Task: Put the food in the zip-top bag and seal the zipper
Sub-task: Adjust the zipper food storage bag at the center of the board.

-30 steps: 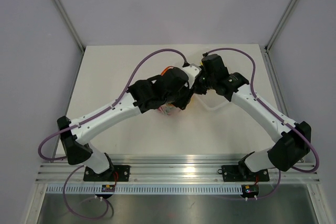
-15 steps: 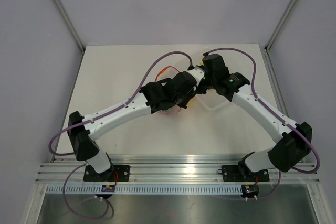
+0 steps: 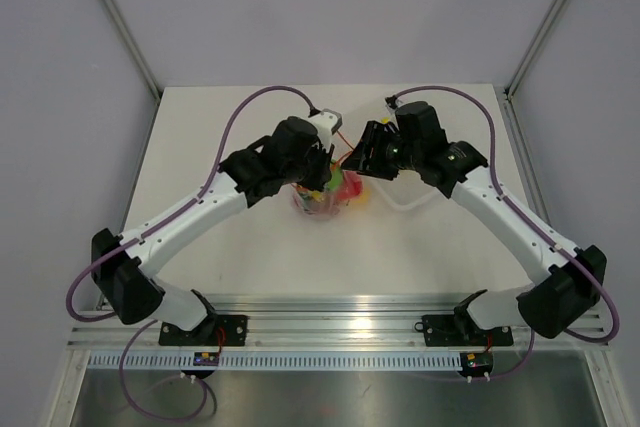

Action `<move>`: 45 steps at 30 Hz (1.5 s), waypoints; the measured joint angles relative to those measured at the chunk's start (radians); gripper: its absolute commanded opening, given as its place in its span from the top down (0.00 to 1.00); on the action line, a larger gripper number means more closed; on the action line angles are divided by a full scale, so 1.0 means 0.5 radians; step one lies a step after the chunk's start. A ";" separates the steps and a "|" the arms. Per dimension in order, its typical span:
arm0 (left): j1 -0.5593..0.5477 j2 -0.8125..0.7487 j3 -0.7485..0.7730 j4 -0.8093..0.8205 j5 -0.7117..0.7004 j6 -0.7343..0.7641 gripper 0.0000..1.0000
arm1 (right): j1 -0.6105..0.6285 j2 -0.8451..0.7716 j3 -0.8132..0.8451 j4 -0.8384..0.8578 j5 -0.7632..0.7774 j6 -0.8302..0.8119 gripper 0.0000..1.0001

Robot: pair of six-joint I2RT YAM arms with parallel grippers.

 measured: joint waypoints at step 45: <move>0.135 -0.105 -0.005 0.005 0.642 0.143 1.00 | -0.354 -0.121 -0.779 1.443 -0.958 -1.456 0.60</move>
